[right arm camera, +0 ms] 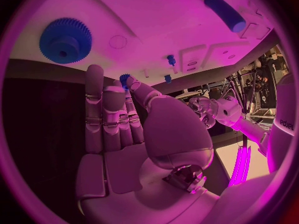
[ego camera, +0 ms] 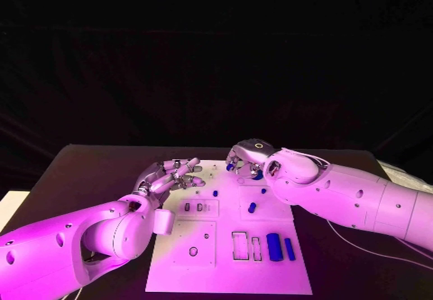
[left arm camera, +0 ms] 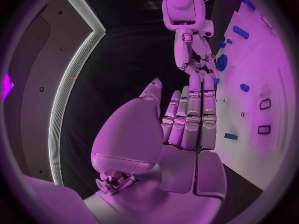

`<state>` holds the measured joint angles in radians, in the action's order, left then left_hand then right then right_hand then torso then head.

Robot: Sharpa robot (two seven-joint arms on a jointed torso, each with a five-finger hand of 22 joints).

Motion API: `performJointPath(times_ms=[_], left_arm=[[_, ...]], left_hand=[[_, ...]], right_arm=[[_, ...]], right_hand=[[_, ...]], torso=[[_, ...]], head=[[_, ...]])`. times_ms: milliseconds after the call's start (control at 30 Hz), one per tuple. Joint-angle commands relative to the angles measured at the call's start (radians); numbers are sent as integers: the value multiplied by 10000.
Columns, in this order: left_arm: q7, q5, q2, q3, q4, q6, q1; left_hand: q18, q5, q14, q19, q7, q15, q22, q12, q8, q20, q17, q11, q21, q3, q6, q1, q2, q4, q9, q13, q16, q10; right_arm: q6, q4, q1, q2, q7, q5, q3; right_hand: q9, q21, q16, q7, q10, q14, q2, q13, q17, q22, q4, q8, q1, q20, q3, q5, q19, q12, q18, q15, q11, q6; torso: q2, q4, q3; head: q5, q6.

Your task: Assemble the parts on the task board

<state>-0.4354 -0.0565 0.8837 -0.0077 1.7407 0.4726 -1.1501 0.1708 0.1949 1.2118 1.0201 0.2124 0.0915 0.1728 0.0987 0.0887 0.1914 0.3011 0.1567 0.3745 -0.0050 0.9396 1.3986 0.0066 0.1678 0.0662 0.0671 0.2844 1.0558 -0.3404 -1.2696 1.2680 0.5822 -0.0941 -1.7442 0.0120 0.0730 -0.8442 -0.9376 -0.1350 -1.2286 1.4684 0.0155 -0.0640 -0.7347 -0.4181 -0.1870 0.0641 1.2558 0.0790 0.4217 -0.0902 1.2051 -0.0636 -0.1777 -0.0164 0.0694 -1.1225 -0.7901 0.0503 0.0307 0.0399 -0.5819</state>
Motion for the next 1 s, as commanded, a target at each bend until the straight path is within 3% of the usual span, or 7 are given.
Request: performJointPath(times_ms=[33,167,300,467,767,1000], left_arm=[[-54,-4,9,8,48,-207,-17],[-56,-4,16,9,79,-216,-30],[-55,-4,28,10,98,-217,-43],[-57,-4,26,11,97,-219,-51],[-54,-4,7,11,88,-236,-56],[-47,-4,0,11,82,-250,-56]], left_hand=[[84,-15,-73,-51,67,-16,-15,-41,-37,33,10,4,-39,3,17,-17,75,-80,-8,-13,-31,-66],[84,-15,-73,-51,67,-16,-15,-41,-37,33,10,4,-39,3,17,-17,75,-80,-8,-13,-31,-66],[84,-15,-73,-51,67,-16,-15,-41,-37,33,10,4,-39,3,17,-17,75,-80,-8,-13,-31,-66],[84,-15,-79,-56,67,-15,-16,-43,-40,35,20,5,-41,4,18,-13,78,-86,-8,-12,-30,-69],[84,-15,-79,-56,67,-15,-16,-43,-40,35,20,5,-41,4,18,-13,78,-86,-8,-12,-30,-69],[84,-15,-79,-56,67,-15,-16,-43,-40,35,20,5,-41,4,18,-13,78,-86,-8,-12,-30,-69]], right_arm=[[-483,184,3,-193,-186,-18,-6],[-502,498,3,-490,-224,-56,-6],[-504,703,-1,-714,-215,-70,-5],[-471,853,-9,-911,-197,-78,-3],[-438,1308,-49,-1309,-342,-173,3],[-169,1547,-74,-1499,-446,-215,7]], right_hand=[[9,-42,-74,-51,50,146,-63,1,-55,-22,23,26,51,-20,66,-34,-82,14,-51,-33,14,-45],[8,-83,-182,-62,53,156,-85,1,-167,-46,54,22,35,-14,110,-46,-90,15,-51,-27,21,-44],[8,-111,-234,-65,56,159,-98,1,-215,-62,76,21,25,-10,139,-46,-95,15,-52,-23,25,-44],[8,-111,-234,-65,56,159,-98,1,-215,-62,76,21,25,-10,139,-46,-95,15,-52,-23,25,-44],[6,-170,-305,-80,73,151,-136,3,-267,-97,133,14,-12,1,197,-34,-114,18,-52,-13,38,-31],[4,-190,-323,-83,84,144,-154,4,-276,-109,155,11,-28,5,218,-23,-123,21,-52,-8,41,-22]], torso=[[-26,30,13],[-74,100,50],[-117,128,66],[-156,140,80],[-155,125,73],[-173,133,81]], head=[[-3,-23],[73,3],[66,-2],[71,0],[54,-8],[58,-19]])
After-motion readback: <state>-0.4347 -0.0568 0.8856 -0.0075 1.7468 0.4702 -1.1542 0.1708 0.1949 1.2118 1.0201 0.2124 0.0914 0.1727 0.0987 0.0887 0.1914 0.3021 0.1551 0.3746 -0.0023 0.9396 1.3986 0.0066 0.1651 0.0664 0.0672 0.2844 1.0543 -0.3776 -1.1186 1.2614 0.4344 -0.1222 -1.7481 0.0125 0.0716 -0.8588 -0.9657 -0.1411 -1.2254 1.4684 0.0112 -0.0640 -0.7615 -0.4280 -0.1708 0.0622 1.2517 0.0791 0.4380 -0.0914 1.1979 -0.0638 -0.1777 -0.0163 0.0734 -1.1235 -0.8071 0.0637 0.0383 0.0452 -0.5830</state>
